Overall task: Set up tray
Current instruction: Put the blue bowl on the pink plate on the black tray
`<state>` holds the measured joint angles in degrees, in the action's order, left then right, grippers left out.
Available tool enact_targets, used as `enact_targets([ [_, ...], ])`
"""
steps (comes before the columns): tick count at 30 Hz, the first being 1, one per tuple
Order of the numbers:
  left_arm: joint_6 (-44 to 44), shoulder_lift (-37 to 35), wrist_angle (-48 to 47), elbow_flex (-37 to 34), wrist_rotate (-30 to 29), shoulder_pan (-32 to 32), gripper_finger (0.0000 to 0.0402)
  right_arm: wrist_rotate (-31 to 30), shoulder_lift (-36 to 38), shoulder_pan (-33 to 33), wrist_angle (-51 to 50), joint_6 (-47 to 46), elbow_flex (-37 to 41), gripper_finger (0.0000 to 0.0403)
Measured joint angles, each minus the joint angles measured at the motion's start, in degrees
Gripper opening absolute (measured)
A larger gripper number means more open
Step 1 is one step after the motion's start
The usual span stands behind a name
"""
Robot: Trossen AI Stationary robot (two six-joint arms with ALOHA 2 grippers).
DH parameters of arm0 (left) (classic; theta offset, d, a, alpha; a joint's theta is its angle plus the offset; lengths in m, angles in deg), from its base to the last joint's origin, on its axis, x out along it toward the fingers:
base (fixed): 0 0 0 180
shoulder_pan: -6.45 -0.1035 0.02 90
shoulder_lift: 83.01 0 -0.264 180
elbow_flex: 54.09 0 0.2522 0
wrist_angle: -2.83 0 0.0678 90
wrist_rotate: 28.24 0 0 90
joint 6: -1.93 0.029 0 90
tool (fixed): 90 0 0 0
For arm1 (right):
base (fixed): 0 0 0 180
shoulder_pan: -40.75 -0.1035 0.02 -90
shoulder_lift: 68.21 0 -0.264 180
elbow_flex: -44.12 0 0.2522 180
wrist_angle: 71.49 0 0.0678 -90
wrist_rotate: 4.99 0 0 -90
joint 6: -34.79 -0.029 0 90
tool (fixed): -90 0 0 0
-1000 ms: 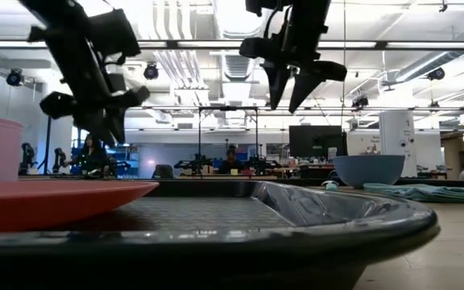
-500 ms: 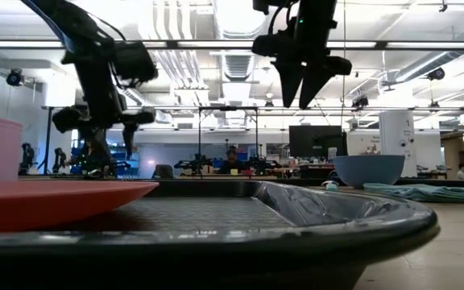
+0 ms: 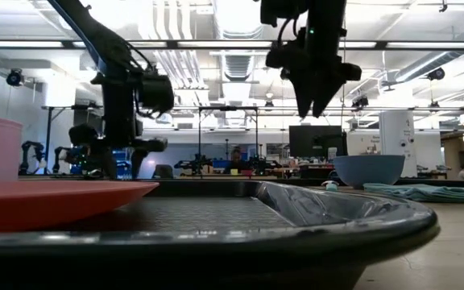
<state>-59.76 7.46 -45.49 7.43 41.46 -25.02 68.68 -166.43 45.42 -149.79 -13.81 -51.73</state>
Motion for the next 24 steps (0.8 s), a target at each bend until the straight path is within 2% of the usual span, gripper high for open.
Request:
enact_targets([
  [4,-1.8,0.7,0.0,-1.2,4.0,-2.7,0.0159,0.3,0.4,-0.1,0.1,-1.5,1.9,0.0155],
  [9,-1.7,0.6,0.6,-1.0,4.9,-3.9,0.0138,0.3,0.7,-0.2,0.4,-2.0,3.4,0.0155],
  [18,-0.8,-0.1,1.2,-0.8,5.3,-3.9,0.0134,-0.1,0.7,-0.1,0.0,-1.4,3.7,0.0152],
  [24,0.5,-5.0,-1.3,-0.9,5.7,-2.0,0.0134,2.1,3.6,-0.1,-3.1,-4.4,7.1,0.015],
])
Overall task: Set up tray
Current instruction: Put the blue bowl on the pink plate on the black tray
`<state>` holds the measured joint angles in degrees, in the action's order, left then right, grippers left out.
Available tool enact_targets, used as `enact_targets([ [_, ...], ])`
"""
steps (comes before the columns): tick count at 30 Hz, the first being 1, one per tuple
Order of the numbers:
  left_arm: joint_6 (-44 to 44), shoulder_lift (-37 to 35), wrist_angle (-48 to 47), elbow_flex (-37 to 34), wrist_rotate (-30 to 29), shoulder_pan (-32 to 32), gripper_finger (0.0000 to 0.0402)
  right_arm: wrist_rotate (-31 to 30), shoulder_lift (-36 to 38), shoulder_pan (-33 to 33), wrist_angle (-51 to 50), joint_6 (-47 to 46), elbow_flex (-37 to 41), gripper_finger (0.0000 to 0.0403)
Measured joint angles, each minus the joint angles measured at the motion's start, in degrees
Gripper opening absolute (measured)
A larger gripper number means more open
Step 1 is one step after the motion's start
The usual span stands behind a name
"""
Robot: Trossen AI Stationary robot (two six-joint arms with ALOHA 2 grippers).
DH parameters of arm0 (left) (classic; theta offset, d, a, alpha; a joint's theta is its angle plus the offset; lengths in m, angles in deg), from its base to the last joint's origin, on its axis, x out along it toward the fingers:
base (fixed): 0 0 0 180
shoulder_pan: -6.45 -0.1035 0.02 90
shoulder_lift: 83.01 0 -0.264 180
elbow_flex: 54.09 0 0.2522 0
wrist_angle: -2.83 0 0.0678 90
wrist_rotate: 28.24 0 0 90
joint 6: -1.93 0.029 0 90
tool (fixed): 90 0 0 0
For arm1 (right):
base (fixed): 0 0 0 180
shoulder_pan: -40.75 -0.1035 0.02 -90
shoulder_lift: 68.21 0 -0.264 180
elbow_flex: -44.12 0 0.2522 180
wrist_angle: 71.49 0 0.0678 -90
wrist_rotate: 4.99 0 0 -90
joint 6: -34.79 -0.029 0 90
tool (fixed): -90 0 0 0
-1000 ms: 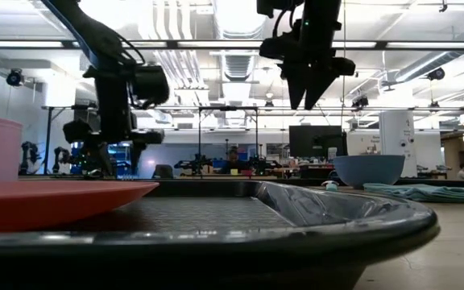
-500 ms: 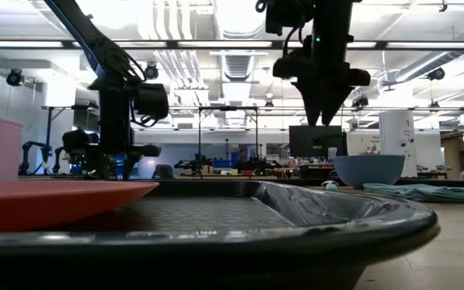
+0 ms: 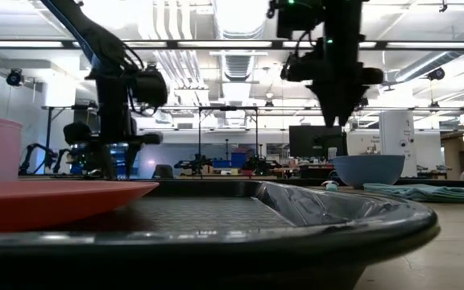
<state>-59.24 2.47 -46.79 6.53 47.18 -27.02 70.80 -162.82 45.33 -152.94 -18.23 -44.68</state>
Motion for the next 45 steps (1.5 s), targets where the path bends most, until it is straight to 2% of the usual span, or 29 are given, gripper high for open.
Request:
enact_targets([
  [5,1.8,-5.7,0.2,-0.2,-0.7,2.1,0.0134,4.9,6.4,-0.3,0.8,-8.6,8.2,0.0148],
  [13,5.1,-12.0,0.3,-1.2,-0.9,3.0,0.0134,7.2,19.6,-4.6,2.4,-30.1,24.7,0.0148],
  [16,5.2,-13.5,0.3,-1.6,-0.8,3.0,0.0134,5.8,24.6,-6.1,3.7,-36.5,29.1,0.0148],
  [20,7.9,-15.4,2.3,-1.5,-0.6,3.4,0.0134,-1.7,29.6,-6.5,4.8,-39.0,30.4,0.0148],
  [23,11.3,-16.9,5.0,-1.5,-0.4,4.3,0.0134,-7.4,31.6,-4.2,5.8,-31.0,28.2,0.0148],
  [27,13.3,-18.3,5.9,-1.0,0.0,4.9,0.0134,-10.9,30.5,2.1,5.8,-11.1,25.2,0.0148],
  [29,13.3,-19.0,5.8,-0.9,0.3,5.0,0.0134,-9.7,28.9,7.0,6.1,-1.5,24.3,0.0148],
  [33,13.3,-20.3,5.7,-0.9,1.8,5.1,0.0134,-2.0,24.7,18.3,7.7,12.5,23.6,0.0148],
  [37,13.3,-21.4,5.7,-0.9,2.6,5.8,0.0134,1.1,20.2,24.1,8.3,19.7,21.3,0.0148],
  [45,13.3,-22.2,5.6,-0.9,2.7,6.9,0.0134,1.1,9.3,25.0,8.6,29.6,16.5,0.0148],
])
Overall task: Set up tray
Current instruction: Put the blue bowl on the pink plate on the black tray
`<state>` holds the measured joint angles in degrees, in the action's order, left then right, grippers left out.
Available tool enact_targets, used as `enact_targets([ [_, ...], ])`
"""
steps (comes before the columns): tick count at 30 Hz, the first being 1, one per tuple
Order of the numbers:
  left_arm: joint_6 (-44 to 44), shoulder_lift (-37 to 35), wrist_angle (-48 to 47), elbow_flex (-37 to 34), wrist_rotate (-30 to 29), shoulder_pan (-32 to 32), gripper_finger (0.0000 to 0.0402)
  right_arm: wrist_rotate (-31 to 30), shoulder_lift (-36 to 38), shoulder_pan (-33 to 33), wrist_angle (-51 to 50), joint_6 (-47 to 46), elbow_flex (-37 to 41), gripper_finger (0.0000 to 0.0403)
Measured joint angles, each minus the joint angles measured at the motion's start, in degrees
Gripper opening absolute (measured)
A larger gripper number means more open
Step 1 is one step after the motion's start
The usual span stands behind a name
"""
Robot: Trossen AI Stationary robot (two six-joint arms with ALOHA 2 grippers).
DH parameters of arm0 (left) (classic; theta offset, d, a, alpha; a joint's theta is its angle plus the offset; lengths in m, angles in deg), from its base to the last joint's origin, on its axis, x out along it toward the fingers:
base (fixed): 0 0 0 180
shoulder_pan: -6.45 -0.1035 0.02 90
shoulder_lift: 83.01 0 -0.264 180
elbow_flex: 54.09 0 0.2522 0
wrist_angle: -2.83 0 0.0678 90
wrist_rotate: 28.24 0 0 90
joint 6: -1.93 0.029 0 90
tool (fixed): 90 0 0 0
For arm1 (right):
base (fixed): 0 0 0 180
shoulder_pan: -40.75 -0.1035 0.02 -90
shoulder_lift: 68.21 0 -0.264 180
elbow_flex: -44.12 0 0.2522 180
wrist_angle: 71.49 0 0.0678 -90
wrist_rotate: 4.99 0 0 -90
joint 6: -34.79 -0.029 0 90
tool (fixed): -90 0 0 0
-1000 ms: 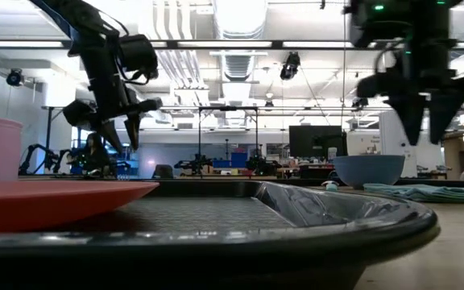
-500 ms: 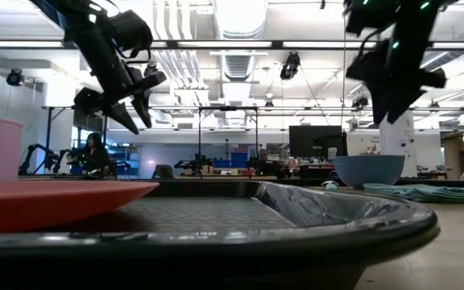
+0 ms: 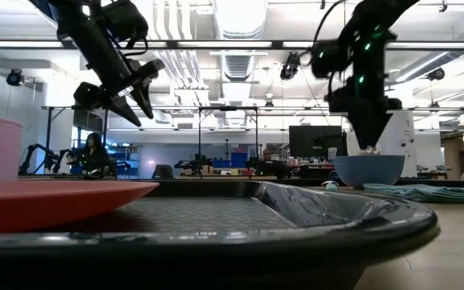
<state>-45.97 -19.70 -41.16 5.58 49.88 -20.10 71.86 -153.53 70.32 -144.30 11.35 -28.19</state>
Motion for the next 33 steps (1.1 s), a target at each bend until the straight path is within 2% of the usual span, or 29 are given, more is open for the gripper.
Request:
enact_targets([
  [6,-0.6,0.0,-0.4,0.0,0.0,0.3,0.0134,-6.4,-8.1,0.6,0.1,1.8,-0.8,0.0148],
  [11,-0.6,0.0,-1.3,0.0,0.0,0.3,0.0134,-3.7,-11.4,0.7,3.3,5.5,-1.2,0.0135],
  [14,-0.6,0.0,-1.4,0.0,0.0,0.3,0.0134,-1.9,-13.0,1.1,4.2,6.9,-1.1,0.0102],
  [17,-0.6,0.0,-1.5,0.0,0.0,0.3,0.0134,-1.5,-13.4,1.1,4.4,8.5,-0.6,0.0046],
  [19,-0.6,0.0,-1.5,0.0,0.0,0.3,0.0134,-1.6,-12.7,1.0,4.3,9.1,-0.2,0.0019],
  [26,0.1,0.0,-1.8,0.0,0.0,0.3,0.0134,-3.0,-4.0,-4.6,4.0,10.8,-1.4,0.0008],
  [30,2.2,0.0,-1.9,0.0,0.7,0.3,0.0134,2.9,1.4,-11.5,4.1,15.5,-4.8,0.0008],
  [33,2.5,0.0,-1.9,0.0,1.1,0.3,0.0134,6.3,2.5,-18.1,4.0,17.6,-8.3,0.0008],
])
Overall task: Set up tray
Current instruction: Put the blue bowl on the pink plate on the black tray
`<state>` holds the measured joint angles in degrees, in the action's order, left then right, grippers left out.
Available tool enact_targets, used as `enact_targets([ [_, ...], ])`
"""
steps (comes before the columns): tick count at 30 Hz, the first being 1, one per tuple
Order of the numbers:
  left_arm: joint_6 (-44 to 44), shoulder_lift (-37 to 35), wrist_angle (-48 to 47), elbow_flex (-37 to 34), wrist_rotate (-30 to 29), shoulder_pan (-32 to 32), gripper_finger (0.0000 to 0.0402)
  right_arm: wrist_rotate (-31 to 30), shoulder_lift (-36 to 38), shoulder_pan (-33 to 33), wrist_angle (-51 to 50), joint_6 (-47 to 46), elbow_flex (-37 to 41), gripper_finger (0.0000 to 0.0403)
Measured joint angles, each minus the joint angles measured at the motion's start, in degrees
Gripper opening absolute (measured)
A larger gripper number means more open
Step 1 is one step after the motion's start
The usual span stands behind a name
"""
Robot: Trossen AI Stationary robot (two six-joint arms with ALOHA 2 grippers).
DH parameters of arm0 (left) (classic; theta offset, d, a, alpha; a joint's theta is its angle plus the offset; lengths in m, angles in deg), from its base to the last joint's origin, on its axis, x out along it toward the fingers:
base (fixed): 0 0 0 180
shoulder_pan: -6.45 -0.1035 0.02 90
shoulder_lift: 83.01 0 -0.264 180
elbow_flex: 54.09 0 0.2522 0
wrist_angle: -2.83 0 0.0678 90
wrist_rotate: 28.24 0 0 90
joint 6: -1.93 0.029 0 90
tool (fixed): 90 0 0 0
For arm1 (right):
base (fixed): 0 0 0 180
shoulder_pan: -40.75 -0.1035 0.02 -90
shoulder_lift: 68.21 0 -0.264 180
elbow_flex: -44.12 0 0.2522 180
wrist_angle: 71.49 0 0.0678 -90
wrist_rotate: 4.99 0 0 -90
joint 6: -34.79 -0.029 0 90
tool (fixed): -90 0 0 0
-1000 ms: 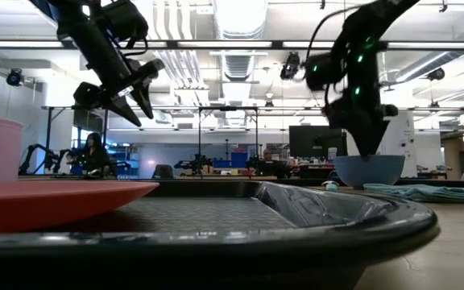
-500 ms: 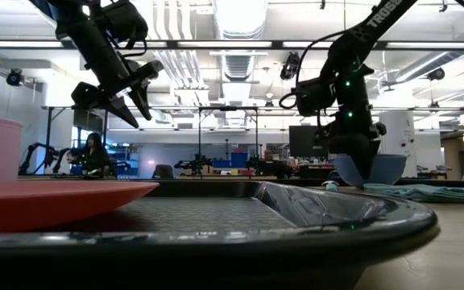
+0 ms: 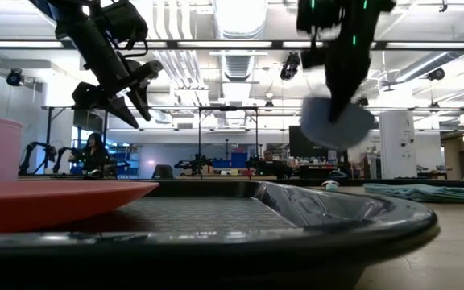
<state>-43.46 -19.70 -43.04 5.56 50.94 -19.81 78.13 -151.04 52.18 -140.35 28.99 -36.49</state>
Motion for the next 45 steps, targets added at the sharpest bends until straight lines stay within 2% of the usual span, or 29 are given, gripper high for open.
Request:
enact_targets([
  [3,2.8,0.0,0.1,0.0,1.6,0.0,0.0134,0.2,-1.4,-6.9,0.0,1.9,-4.5,0.0008],
  [6,7.7,0.0,0.3,0.0,6.6,0.0,0.0134,1.8,-5.7,-13.2,-0.2,4.6,-9.9,0.0008],
  [12,22.7,-1.1,0.1,1.9,25.6,0.0,0.0134,4.5,-18.7,-21.4,-5.2,12.2,-23.5,0.0008],
  [15,26.7,-3.2,-0.7,3.7,30.2,0.6,0.0134,3.5,-24.7,-23.5,-9.0,17.1,-30.1,0.0008],
  [20,38.5,-7.9,-3.4,8.3,30.7,4.6,0.0134,3.8,-32.1,-25.3,-12.5,26.0,-40.1,0.0009],
  [25,52.8,-9.7,-13.0,14.7,30.7,12.2,0.0134,4.2,-39.4,-26.3,-18.0,35.1,-50.6,0.0009],
  [31,53.7,-7.4,-18.3,18.1,29.4,22.1,0.0134,5.6,-45.0,-26.5,-17.9,35.5,-59.9,0.0009],
  [35,53.3,-5.0,-18.7,17.9,23.3,29.1,0.0134,5.3,-48.2,-27.7,-18.3,35.9,-63.9,0.0009],
  [40,53.9,-1.2,-18.8,17.9,19.6,36.7,0.0134,5.4,-49.5,-29.9,-18.3,36.7,-65.7,0.0009],
  [45,53.9,2.7,-18.1,17.9,19.2,42.0,0.0134,4.6,-49.6,-31.3,-17.2,37.4,-65.5,0.0009],
])
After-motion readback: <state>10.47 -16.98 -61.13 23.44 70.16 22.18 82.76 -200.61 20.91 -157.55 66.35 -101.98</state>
